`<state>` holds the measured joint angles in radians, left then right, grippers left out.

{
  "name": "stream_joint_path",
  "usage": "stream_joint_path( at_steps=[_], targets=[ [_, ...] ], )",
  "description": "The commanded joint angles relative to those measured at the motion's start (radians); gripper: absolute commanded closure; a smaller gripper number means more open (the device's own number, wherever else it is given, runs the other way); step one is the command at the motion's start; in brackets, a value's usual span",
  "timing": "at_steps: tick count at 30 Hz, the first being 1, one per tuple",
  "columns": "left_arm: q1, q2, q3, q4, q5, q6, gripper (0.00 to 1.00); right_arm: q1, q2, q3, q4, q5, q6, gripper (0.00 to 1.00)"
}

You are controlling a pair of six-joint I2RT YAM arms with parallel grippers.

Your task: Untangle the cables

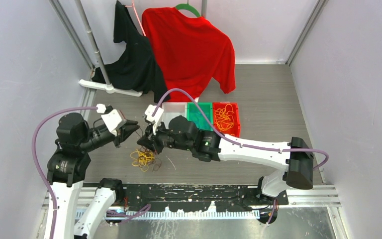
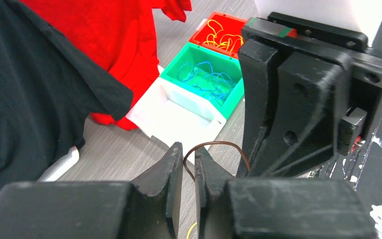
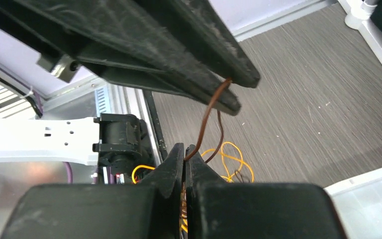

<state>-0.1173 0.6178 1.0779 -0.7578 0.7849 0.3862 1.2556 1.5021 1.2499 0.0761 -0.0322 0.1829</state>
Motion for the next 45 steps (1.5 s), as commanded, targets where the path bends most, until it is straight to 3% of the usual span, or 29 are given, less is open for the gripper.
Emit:
stream_joint_path(
  at_steps=[1, 5, 9, 24, 31, 38, 45],
  targets=[
    [0.002, -0.002, -0.003, 0.137, 0.017, -0.068, 0.88, 0.005, -0.064, -0.038, 0.157, -0.055, 0.044, 0.86],
    [0.002, -0.026, 0.005, 0.240, -0.029, -0.168, 0.98, 0.002, -0.076, -0.128, 0.377, -0.060, 0.113, 0.64],
    [0.002, -0.024, 0.048, 0.275, -0.020, -0.274, 1.00, -0.014, -0.043, -0.147, 0.536, -0.116, 0.207, 0.55],
    [0.002, 0.000, 0.136, 0.279, -0.010, -0.356, 1.00, -0.105, 0.100, -0.209, 0.946, -0.213, 0.539, 0.62],
    [0.002, 0.048, 0.228, 0.313, -0.025, -0.355, 1.00, -0.111, 0.163, -0.243, 0.883, -0.235, 0.543, 0.69],
    [0.002, 0.127, 0.392, 0.338, -0.027, -0.369, 1.00, -0.107, 0.197, -0.318, 0.755, -0.144, 0.429, 0.68],
    [0.002, 0.144, 0.464, 0.388, -0.076, -0.377, 1.00, -0.100, 0.210, -0.354, 0.653, -0.080, 0.333, 0.68]
  ],
)
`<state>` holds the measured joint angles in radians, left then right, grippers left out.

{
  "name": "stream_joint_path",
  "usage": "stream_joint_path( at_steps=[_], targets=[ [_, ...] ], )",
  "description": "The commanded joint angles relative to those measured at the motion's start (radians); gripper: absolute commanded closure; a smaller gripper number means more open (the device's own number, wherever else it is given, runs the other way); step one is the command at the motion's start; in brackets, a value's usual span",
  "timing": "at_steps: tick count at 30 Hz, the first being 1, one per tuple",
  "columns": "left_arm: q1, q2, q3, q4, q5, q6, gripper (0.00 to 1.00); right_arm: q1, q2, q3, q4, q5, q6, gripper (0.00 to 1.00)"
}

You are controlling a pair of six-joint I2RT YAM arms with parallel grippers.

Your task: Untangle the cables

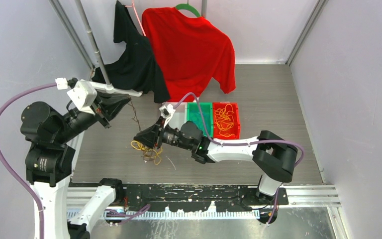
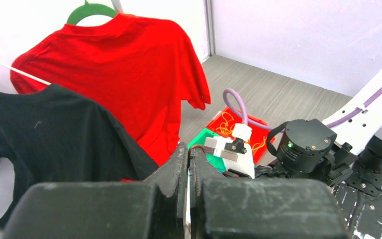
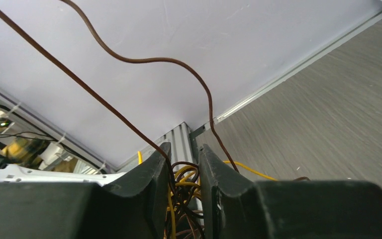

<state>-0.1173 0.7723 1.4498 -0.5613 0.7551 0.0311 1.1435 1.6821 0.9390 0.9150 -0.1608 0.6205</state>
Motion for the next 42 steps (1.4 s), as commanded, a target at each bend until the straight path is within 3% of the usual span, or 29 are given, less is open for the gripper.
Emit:
stream_joint_path(
  at_steps=[1, 9, 18, 24, 29, 33, 42],
  targets=[
    [0.002, -0.007, 0.101, 0.198, -0.058, -0.016, 1.00, 0.016, 0.031, -0.048, -0.198, 0.060, -0.123, 0.68],
    [0.002, 0.057, 0.241, 0.249, -0.175, 0.040, 1.00, 0.091, 0.046, -0.097, -0.309, 0.192, -0.293, 0.63],
    [0.002, 0.073, 0.267, 0.258, -0.195, 0.061, 1.00, 0.107, 0.029, -0.175, -0.304, 0.300, -0.321, 0.62],
    [0.002, 0.066, 0.258, 0.256, -0.196, 0.101, 1.00, 0.106, -0.028, -0.202, -0.311, 0.320, -0.325, 0.68],
    [0.003, 0.077, 0.277, 0.327, -0.258, 0.235, 1.00, 0.107, -0.022, -0.235, -0.307, 0.334, -0.312, 0.90],
    [0.002, 0.127, 0.351, 0.398, -0.324, 0.302, 1.00, 0.107, -0.007, -0.284, -0.266, 0.365, -0.288, 0.98],
    [0.003, 0.283, 0.579, 0.548, -0.416, 0.414, 1.00, 0.116, 0.003, -0.349, -0.245, 0.384, -0.259, 0.99]
  ],
)
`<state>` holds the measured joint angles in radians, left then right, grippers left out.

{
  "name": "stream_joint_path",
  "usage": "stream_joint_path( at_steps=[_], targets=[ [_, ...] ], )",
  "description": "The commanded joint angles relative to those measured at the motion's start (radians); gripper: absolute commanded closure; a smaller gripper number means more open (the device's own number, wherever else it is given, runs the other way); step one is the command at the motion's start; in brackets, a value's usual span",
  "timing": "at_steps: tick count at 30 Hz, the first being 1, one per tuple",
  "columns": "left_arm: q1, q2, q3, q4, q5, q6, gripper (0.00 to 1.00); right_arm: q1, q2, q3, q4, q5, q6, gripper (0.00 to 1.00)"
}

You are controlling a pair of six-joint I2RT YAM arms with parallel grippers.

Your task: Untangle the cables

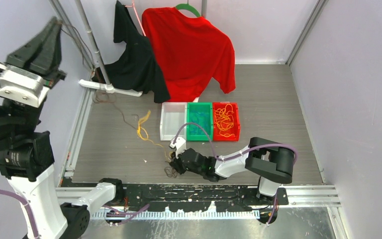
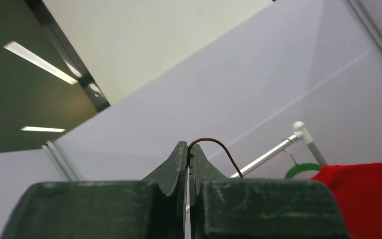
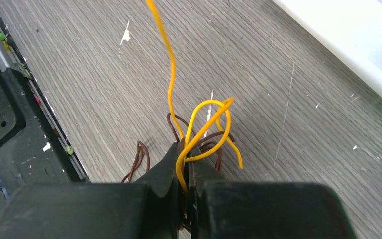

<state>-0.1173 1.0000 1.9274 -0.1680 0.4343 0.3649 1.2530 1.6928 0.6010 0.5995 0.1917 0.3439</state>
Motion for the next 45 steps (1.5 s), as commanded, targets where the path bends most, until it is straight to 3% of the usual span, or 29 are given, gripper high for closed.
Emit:
stream_joint_path(
  at_steps=[1, 12, 19, 20, 26, 29, 31, 38, 45],
  targets=[
    [0.002, 0.075, 0.133, 0.177, -0.118, 0.090, 1.00, 0.010, -0.006, -0.017, 0.073, 0.033, 0.018, 0.99],
    [0.002, 0.307, 0.479, 0.346, -0.274, 0.217, 1.00, 0.042, 0.047, -0.049, 0.100, 0.025, 0.047, 0.99],
    [0.003, 0.281, 0.398, 0.327, -0.254, 0.189, 1.00, 0.055, 0.042, -0.048, 0.082, 0.016, 0.041, 0.96],
    [0.002, 0.237, 0.328, 0.313, -0.230, 0.155, 1.00, 0.055, 0.032, -0.044, 0.075, 0.017, 0.035, 0.92],
    [0.002, 0.050, 0.020, 0.173, -0.085, 0.072, 1.00, 0.056, -0.103, 0.094, -0.098, -0.001, -0.016, 0.40],
    [0.003, -0.030, -0.111, 0.100, -0.042, 0.082, 1.00, 0.055, -0.198, 0.165, -0.173, -0.015, -0.035, 0.24],
    [0.002, -0.078, -0.175, 0.033, 0.010, 0.108, 1.00, 0.055, -0.262, 0.199, -0.200, -0.020, -0.053, 0.03],
    [0.003, -0.192, -0.323, -0.153, 0.210, 0.156, 1.00, 0.056, -0.409, 0.343, -0.307, -0.063, -0.129, 0.00],
    [0.003, -0.237, -0.368, -0.304, 0.293, 0.175, 1.00, 0.056, -0.459, 0.461, -0.297, -0.074, -0.167, 0.00]
  ],
)
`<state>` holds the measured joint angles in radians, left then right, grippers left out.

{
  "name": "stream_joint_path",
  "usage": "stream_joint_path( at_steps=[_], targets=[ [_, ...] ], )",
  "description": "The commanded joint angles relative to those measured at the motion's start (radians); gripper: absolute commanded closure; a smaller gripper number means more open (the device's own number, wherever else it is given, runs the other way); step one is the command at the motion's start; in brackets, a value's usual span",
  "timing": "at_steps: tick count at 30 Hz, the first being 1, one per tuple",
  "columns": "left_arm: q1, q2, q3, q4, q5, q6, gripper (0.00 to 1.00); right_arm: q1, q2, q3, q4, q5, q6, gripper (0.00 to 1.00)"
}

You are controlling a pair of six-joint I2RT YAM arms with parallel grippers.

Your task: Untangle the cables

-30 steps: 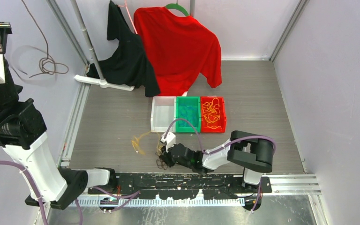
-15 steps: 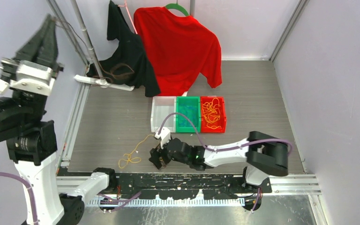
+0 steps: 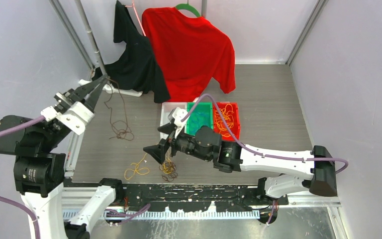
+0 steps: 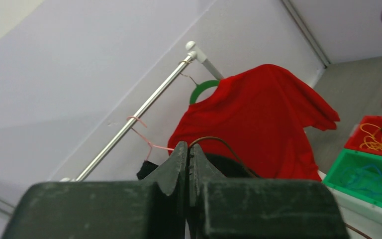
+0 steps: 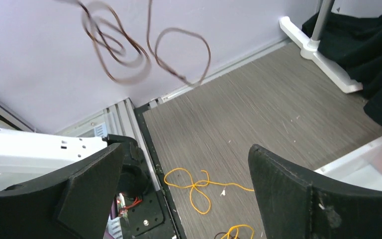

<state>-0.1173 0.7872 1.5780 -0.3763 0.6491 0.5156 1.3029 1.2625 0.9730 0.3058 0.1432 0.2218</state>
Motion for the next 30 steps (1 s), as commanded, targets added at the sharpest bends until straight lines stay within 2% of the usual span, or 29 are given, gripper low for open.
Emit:
stream_joint_path(
  at_steps=[1, 8, 13, 16, 20, 22, 30],
  targets=[
    [0.002, -0.031, -0.027, -0.105, 0.080, 0.026, 1.00, 0.006, -0.025, 0.112, -0.007, -0.034, -0.044, 0.00],
    [0.002, -0.069, -0.066, -0.154, 0.101, 0.021, 1.00, 0.005, 0.039, 0.225, 0.039, -0.076, -0.047, 0.01],
    [0.003, -0.084, -0.078, -0.166, 0.117, 0.000, 1.00, 0.004, 0.105, 0.302, 0.061, -0.017, -0.072, 0.04],
    [0.003, -0.090, -0.079, -0.167, 0.129, -0.013, 1.00, 0.004, 0.146, 0.346, 0.053, 0.078, -0.096, 0.11],
    [0.004, -0.094, -0.070, -0.175, 0.147, -0.027, 1.00, 0.004, 0.185, 0.370, 0.050, 0.191, -0.121, 0.32],
    [0.003, -0.094, -0.062, -0.176, 0.154, -0.035, 1.00, 0.004, 0.192, 0.362, 0.048, 0.223, -0.144, 0.39],
    [0.004, -0.080, -0.049, -0.178, 0.225, -0.128, 1.00, 0.003, 0.187, 0.273, 0.132, 0.283, -0.187, 0.41]
  ],
)
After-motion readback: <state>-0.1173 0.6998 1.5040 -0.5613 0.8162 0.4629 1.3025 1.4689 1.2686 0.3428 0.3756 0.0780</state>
